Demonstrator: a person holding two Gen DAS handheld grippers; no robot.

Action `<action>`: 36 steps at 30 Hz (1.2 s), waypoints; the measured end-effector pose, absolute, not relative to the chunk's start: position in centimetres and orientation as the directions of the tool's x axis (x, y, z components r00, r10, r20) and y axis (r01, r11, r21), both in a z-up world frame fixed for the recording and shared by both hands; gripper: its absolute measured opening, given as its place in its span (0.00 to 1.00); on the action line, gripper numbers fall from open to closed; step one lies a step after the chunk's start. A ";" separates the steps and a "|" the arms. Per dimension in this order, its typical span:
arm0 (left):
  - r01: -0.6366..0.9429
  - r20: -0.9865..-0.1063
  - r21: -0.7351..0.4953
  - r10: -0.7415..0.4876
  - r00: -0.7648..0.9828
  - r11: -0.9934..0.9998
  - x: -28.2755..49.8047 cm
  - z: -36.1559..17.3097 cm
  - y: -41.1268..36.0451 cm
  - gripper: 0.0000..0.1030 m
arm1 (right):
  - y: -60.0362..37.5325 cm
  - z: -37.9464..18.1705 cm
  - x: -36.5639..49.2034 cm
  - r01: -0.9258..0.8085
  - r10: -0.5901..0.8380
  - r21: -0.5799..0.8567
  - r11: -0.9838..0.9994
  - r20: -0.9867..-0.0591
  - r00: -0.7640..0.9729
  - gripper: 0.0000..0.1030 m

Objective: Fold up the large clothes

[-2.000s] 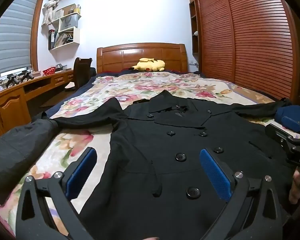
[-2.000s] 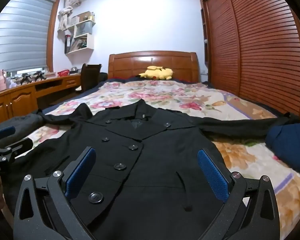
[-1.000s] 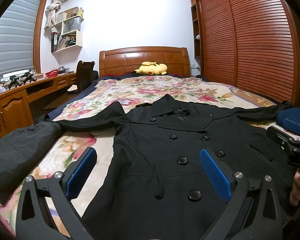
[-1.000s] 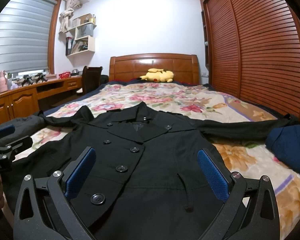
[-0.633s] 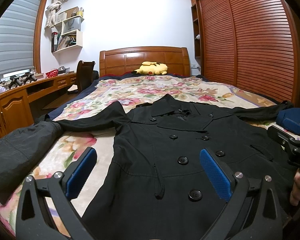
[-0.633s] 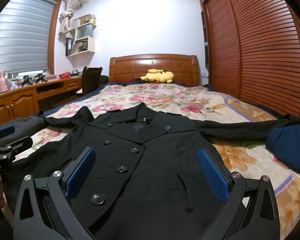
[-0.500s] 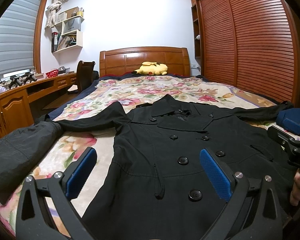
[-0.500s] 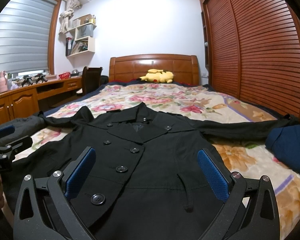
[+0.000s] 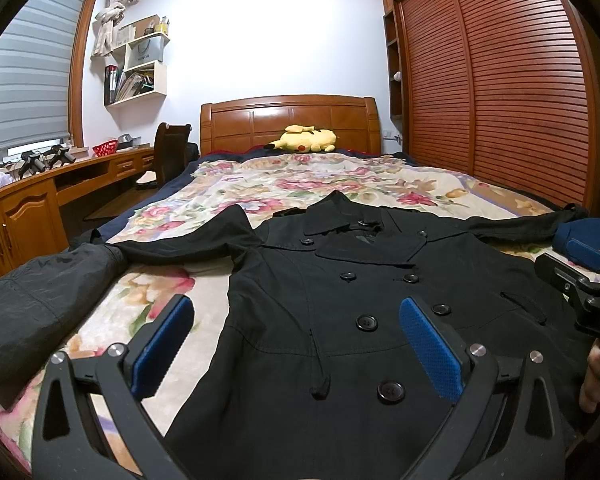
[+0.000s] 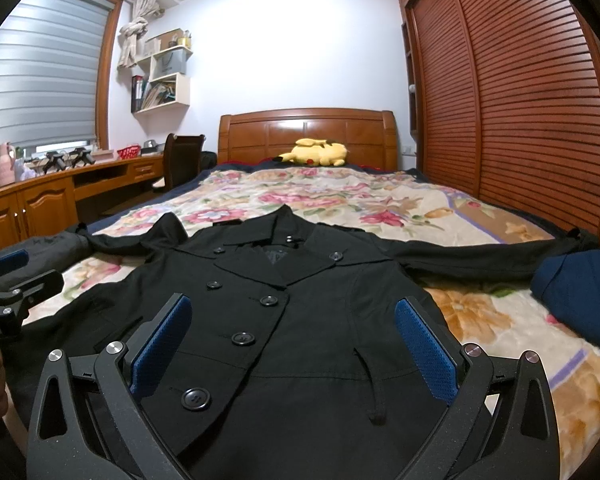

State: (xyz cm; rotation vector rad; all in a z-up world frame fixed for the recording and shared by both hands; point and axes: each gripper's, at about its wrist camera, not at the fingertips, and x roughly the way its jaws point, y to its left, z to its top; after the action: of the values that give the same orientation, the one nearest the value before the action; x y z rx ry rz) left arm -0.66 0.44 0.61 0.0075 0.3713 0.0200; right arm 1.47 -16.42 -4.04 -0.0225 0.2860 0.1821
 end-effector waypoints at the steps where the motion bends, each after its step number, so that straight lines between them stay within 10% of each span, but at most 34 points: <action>1: -0.018 -0.363 0.010 0.020 0.932 1.000 -0.7 0.6 0.4 1.00 | -16.4 -4.0 1.5 -0.182 0.176 0.004 0.983 -0.283 0.943 1.00; 36: -0.015 -0.368 0.018 0.021 0.930 1.000 -0.5 0.8 0.5 1.00 | -16.8 -4.5 1.7 -0.185 0.179 0.006 0.983 -0.283 0.942 1.00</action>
State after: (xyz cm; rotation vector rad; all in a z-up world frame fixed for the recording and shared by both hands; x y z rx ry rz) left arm -0.50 0.48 0.79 0.0152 0.3771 0.0188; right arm 1.70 -16.76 -4.48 -0.0205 0.2864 0.1858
